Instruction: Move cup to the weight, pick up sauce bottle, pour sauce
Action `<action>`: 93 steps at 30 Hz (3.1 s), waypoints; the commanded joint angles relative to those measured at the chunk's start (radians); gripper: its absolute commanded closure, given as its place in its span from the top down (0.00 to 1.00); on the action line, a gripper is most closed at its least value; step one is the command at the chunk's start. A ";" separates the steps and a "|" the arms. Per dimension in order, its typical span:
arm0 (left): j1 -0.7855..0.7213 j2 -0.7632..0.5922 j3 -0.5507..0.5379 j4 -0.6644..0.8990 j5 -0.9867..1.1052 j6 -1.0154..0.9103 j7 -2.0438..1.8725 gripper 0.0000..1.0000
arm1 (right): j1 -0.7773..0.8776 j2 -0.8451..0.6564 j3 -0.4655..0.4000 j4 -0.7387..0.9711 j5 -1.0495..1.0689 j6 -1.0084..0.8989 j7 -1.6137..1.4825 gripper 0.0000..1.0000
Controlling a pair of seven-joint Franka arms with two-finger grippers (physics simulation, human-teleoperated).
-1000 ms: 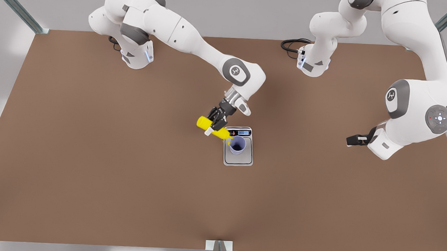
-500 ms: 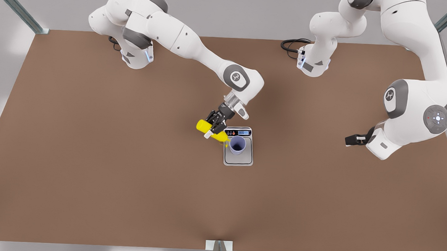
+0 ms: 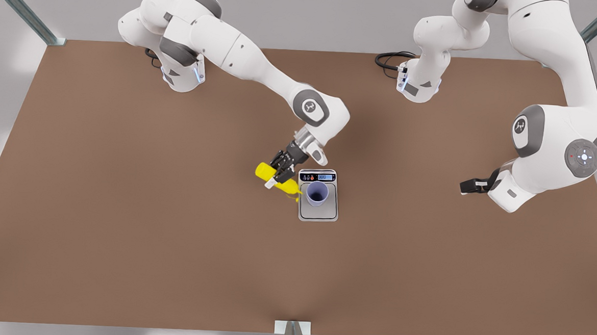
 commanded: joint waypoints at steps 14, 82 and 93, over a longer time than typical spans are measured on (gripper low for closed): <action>-0.003 -0.001 -0.002 0.000 -0.001 -0.001 -0.005 1.00 | -0.534 -0.153 0.000 0.053 0.791 0.379 -0.470 0.59; -0.034 0.011 0.003 0.074 0.014 -0.031 -0.089 1.00 | -1.012 0.204 -0.123 -0.225 2.367 0.414 -2.148 1.00; -0.057 0.014 0.006 0.074 0.022 -0.049 -0.086 1.00 | -1.232 0.146 -0.129 -0.150 1.977 0.284 -1.925 1.00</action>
